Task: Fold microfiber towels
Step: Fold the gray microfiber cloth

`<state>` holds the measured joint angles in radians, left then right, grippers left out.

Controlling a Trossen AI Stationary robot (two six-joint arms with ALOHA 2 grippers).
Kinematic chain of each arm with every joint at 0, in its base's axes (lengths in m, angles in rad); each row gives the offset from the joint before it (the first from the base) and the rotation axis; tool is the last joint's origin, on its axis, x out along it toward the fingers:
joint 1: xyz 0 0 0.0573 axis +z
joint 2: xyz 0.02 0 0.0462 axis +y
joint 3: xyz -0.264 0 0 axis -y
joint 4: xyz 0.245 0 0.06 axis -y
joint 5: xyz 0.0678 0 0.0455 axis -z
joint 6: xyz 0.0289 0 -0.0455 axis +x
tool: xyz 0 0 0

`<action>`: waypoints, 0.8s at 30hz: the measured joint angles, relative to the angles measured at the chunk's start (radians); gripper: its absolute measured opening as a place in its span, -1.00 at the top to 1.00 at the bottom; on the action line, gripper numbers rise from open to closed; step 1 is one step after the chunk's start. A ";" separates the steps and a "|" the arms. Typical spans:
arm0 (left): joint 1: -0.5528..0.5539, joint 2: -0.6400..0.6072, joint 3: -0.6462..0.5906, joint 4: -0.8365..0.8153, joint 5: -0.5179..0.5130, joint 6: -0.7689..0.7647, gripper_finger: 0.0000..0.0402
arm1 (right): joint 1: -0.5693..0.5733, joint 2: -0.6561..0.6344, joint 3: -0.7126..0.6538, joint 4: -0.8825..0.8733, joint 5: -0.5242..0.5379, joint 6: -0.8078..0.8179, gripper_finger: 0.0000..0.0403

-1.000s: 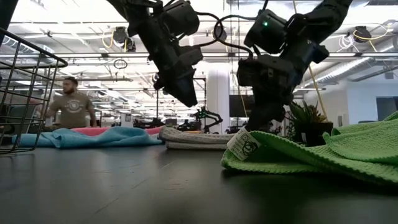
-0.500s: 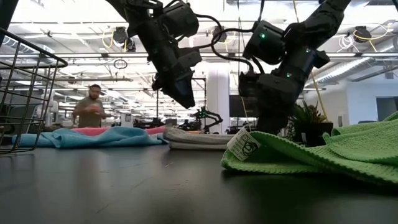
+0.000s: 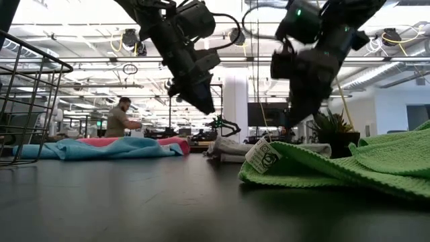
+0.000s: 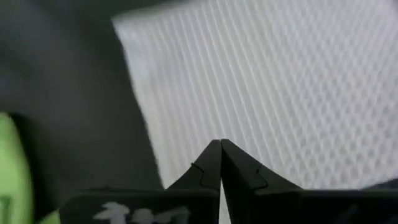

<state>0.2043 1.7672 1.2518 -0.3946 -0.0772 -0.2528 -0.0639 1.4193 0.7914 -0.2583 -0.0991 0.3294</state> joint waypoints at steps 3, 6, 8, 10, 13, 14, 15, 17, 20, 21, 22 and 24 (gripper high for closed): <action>0.000 0.003 0.000 0.107 0.022 0.013 0.41 | 0.000 -0.025 0.000 0.045 0.023 0.005 1.00; -0.003 0.034 0.001 0.182 0.029 0.008 0.42 | -0.002 -0.026 0.000 0.047 0.021 0.013 1.00; -0.004 0.074 0.000 0.205 0.042 0.007 0.42 | 0.000 -0.021 0.000 0.041 0.021 0.018 1.00; -0.006 0.108 0.000 0.192 0.064 -0.004 0.42 | 0.002 -0.018 -0.001 0.030 0.017 0.026 1.00; -0.013 0.162 0.000 0.195 0.070 -0.011 0.44 | 0.007 -0.017 0.000 0.028 0.015 0.030 1.00; -0.014 0.175 -0.001 0.194 0.070 -0.011 0.47 | 0.010 -0.016 -0.001 0.022 0.002 0.038 1.00; -0.014 0.187 -0.001 0.200 0.072 -0.011 0.50 | 0.012 -0.014 -0.001 0.023 -0.007 0.045 1.00; -0.013 0.208 0.000 0.217 0.073 -0.011 0.59 | 0.023 -0.009 -0.002 0.017 -0.017 0.056 1.00; -0.008 0.221 0.000 0.221 0.056 -0.009 0.73 | 0.045 0.015 -0.001 0.021 -0.032 0.071 1.00; -0.005 0.224 0.000 0.219 0.053 -0.002 0.78 | 0.053 0.025 -0.001 0.022 -0.033 0.074 1.00; 0.000 0.224 0.000 0.212 0.052 0.007 0.82 | 0.062 0.038 -0.001 0.026 -0.033 0.076 1.00; 0.009 0.223 0.000 0.222 0.050 0.012 0.91 | 0.076 0.065 -0.001 0.026 -0.033 0.079 1.00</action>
<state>0.2133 1.9904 1.2518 -0.1723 -0.0267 -0.2410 0.0120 1.4841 0.7902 -0.2327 -0.1324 0.4082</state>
